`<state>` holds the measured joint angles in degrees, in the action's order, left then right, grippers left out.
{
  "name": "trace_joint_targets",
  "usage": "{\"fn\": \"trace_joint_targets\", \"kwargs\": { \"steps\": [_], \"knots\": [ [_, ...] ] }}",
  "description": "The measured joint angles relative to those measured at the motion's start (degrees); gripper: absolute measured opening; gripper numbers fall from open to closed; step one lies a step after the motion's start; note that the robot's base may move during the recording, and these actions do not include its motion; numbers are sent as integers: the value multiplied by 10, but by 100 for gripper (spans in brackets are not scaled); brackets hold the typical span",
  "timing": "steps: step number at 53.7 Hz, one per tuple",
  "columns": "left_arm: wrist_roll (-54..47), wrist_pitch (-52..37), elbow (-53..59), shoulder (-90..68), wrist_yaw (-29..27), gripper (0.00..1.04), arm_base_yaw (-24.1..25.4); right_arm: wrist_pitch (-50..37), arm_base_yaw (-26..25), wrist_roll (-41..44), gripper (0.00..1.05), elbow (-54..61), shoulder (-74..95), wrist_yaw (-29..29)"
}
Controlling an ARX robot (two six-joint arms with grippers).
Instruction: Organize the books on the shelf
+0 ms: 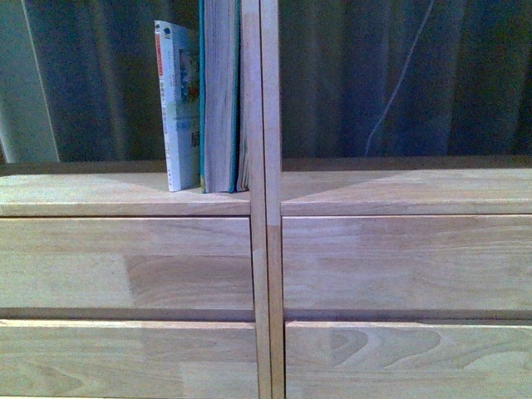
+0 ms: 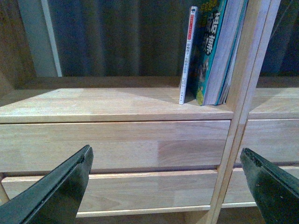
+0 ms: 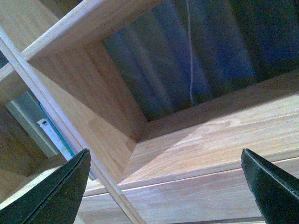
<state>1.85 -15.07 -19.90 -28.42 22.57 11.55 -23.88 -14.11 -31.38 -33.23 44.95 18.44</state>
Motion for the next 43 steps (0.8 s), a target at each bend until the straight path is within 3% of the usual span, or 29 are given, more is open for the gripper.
{"fn": "trace_joint_targets", "kwargs": {
  "steps": [6,11,17,22,30,34,39,43],
  "knots": [
    [3,3,0,2,-5,97,1,0,0,0,98,0,0,0],
    [-5,75,1,20,-110,82,-27,19,4,23,96,-3,-2,-14],
    [-9,77,29,42,-160,65,-45,127,23,154,79,6,-31,-71],
    [-10,74,56,63,-217,49,-94,123,42,242,64,55,-59,-86],
    [-12,68,89,87,-224,24,-112,101,62,289,40,120,-97,-109],
    [-12,67,109,106,-224,5,-113,89,77,300,21,162,-125,-121],
    [-13,67,124,122,-224,3,-113,84,108,304,4,193,-149,-168],
    [-13,67,132,132,-225,3,-114,82,132,308,3,212,-165,-178]
  ]
}}
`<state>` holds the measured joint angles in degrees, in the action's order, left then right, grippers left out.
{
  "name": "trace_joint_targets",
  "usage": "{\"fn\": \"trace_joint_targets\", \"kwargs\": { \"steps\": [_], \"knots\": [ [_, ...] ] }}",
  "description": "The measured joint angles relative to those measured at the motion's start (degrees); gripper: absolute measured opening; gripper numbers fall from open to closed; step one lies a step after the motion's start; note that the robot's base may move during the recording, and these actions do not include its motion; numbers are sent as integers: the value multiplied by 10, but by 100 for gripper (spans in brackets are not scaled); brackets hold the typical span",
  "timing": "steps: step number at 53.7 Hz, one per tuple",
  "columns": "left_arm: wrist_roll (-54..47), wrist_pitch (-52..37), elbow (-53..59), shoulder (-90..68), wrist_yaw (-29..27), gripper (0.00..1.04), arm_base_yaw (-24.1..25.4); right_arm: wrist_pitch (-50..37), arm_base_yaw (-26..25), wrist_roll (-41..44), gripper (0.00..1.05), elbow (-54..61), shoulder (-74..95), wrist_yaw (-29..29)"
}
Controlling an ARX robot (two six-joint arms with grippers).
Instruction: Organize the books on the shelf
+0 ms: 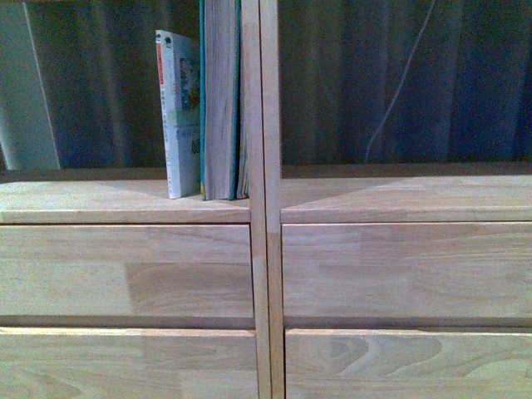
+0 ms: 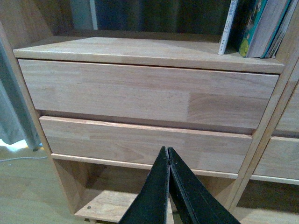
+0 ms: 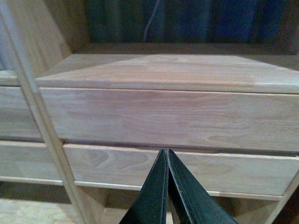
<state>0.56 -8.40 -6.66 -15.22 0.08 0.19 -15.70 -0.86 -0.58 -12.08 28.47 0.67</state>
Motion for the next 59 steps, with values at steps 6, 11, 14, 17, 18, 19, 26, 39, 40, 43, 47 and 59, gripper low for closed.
{"fn": "trace_joint_targets", "kwargs": {
  "steps": [6,11,14,17,18,19,26,39,40,43,47,59],
  "knots": [
    [0,1,12,16,-1,3,0,-1,6,1,3,23,-23,-5],
    [0,3,21,27,-1,3,0,-1,7,1,3,40,-41,-5],
    [0,6,24,33,0,3,0,0,7,1,3,47,-50,-5],
    [0,11,28,41,-1,3,0,1,7,1,3,54,-60,-5],
    [0,26,28,54,-1,3,0,2,7,1,3,57,-64,-5],
    [0,46,28,66,-1,3,0,3,7,1,3,59,-68,-5],
    [-1,84,35,120,-1,3,0,13,7,2,3,74,-91,-5],
    [0,85,59,146,-1,3,0,34,7,2,3,90,-130,-5],
    [-1,85,59,147,-1,3,0,36,7,2,3,92,-133,-5],
    [-1,85,59,148,-1,3,0,40,7,2,3,94,-140,-5],
    [-1,85,59,149,-1,3,0,48,7,2,3,99,-152,-5],
    [-1,85,59,149,-1,3,0,70,7,3,3,113,-197,-5]
  ]
}}
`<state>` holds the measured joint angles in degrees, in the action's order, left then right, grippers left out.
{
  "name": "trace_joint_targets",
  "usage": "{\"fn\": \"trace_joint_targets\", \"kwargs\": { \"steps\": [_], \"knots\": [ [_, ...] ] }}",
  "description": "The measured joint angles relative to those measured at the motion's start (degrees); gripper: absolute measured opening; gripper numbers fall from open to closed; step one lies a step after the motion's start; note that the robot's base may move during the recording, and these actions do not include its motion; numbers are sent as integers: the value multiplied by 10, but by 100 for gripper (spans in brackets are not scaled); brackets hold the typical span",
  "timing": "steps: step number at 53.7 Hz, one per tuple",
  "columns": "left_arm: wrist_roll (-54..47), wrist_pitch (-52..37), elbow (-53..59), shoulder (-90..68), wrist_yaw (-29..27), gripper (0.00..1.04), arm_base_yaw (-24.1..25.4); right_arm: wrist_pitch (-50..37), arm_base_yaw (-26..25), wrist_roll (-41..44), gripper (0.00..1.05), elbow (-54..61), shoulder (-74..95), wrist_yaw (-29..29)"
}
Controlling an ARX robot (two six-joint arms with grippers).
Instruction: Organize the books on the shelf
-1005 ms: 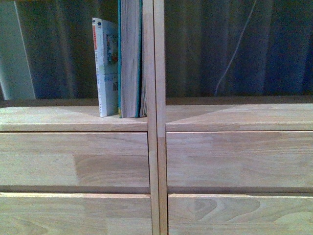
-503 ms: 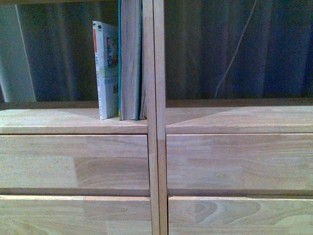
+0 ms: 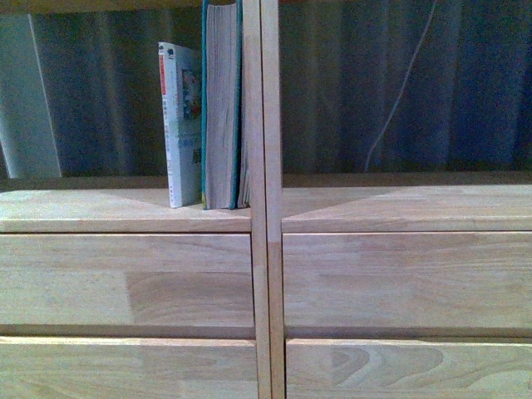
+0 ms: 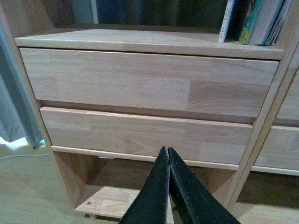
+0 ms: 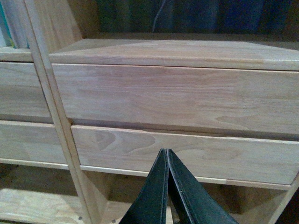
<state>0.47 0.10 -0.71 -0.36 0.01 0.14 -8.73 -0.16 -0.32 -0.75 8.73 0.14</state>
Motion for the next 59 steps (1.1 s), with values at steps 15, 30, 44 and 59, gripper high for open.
{"fn": "trace_joint_targets", "kwargs": {
  "steps": [15,30,44,59],
  "knots": [
    [0,0,0,0,0,3,0,87,0,0,3,0,-84,1],
    [1,0,0,0,0,4,0,87,0,0,3,0,-84,0],
    [0,0,0,0,0,46,0,87,0,1,43,0,-84,0],
    [0,0,0,0,0,97,0,87,0,1,91,0,-84,0]
  ]
}}
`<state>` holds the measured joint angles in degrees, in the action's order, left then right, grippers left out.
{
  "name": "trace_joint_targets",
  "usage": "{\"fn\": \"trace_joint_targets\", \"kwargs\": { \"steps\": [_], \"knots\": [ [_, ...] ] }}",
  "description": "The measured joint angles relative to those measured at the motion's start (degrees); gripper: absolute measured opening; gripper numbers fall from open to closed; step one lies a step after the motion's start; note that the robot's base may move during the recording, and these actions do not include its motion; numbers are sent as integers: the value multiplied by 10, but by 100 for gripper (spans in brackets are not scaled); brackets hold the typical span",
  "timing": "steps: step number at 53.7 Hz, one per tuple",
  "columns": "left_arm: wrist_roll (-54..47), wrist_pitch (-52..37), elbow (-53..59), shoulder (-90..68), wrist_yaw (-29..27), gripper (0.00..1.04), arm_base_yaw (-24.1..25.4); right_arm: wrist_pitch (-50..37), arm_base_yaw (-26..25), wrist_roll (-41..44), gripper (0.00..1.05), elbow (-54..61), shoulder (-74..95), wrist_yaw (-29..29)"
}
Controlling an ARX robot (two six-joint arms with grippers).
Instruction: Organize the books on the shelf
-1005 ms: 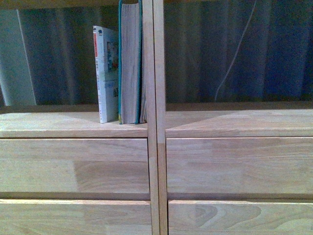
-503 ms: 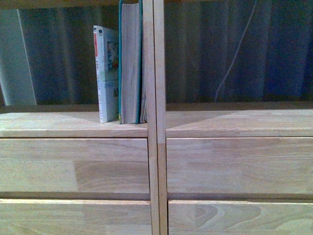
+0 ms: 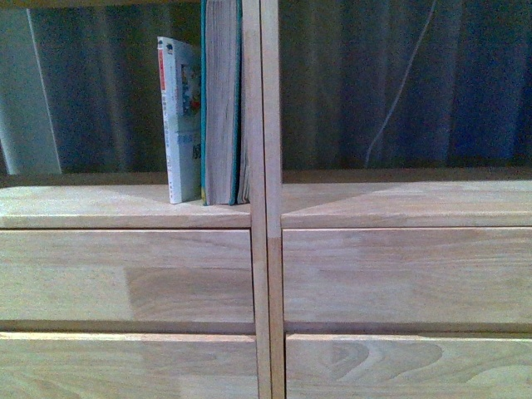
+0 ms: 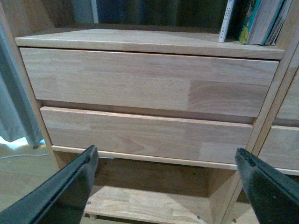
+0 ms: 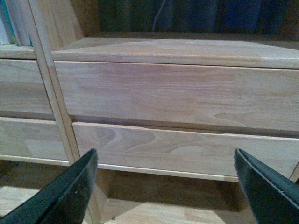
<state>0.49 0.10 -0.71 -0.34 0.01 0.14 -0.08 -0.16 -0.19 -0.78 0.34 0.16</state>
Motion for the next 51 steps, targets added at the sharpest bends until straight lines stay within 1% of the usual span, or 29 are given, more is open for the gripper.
{"fn": "trace_joint_targets", "kwargs": {
  "steps": [2,3,6,51],
  "knots": [
    [-1,0,0,0,0,99,0,0,0,0,96,0,0,0],
    [-1,0,0,0,0,98,0,0,0,0,99,0,0,0],
    [-1,0,0,0,0,97,0,0,0,0,98,0,0,0],
    [0,0,0,0,0,97,0,0,0,0,98,0,0,0]
  ]
}}
